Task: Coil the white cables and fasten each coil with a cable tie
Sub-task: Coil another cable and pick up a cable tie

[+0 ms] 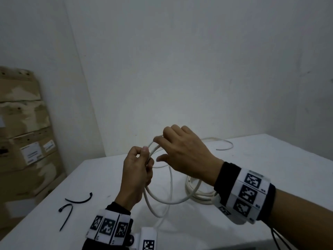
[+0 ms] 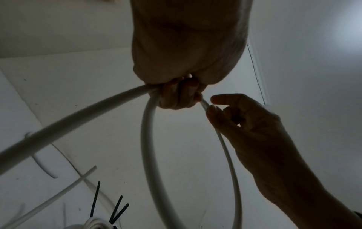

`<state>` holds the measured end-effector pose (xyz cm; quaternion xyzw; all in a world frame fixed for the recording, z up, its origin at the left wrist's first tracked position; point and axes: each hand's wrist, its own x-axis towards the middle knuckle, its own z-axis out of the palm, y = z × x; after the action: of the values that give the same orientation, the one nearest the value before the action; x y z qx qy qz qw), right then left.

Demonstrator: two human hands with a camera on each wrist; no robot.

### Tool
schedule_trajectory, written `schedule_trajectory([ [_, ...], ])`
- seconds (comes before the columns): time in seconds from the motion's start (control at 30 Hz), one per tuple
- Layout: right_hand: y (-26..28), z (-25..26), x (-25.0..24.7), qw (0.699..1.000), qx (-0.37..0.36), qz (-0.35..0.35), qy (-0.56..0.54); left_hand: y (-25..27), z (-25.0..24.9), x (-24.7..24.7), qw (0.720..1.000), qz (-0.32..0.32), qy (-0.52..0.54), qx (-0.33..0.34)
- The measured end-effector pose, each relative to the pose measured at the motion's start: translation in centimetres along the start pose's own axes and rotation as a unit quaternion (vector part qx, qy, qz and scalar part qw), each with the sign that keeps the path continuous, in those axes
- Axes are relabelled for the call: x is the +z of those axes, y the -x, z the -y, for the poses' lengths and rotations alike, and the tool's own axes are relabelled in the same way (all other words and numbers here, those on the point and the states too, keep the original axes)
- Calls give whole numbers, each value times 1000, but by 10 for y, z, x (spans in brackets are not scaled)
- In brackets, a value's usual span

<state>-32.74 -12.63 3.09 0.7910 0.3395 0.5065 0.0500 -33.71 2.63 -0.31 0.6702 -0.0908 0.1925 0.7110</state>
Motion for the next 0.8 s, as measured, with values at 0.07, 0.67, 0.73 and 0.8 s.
schedule_trajectory([
  [0.07,-4,-5,6,1000,-15,-22,17,-1,2,0,1000,8,-6,6],
  [0.67,10,-30,28,812,308,-65,-490,19,20,-4,986,-61,157,-2],
  [0.73,11,-30,29,792,336,-75,-504,22,23,-3,985,-66,156,13],
  [0.8,12,-33,29,757,366,-107,-530,25,30,-4,985,-60,164,13],
])
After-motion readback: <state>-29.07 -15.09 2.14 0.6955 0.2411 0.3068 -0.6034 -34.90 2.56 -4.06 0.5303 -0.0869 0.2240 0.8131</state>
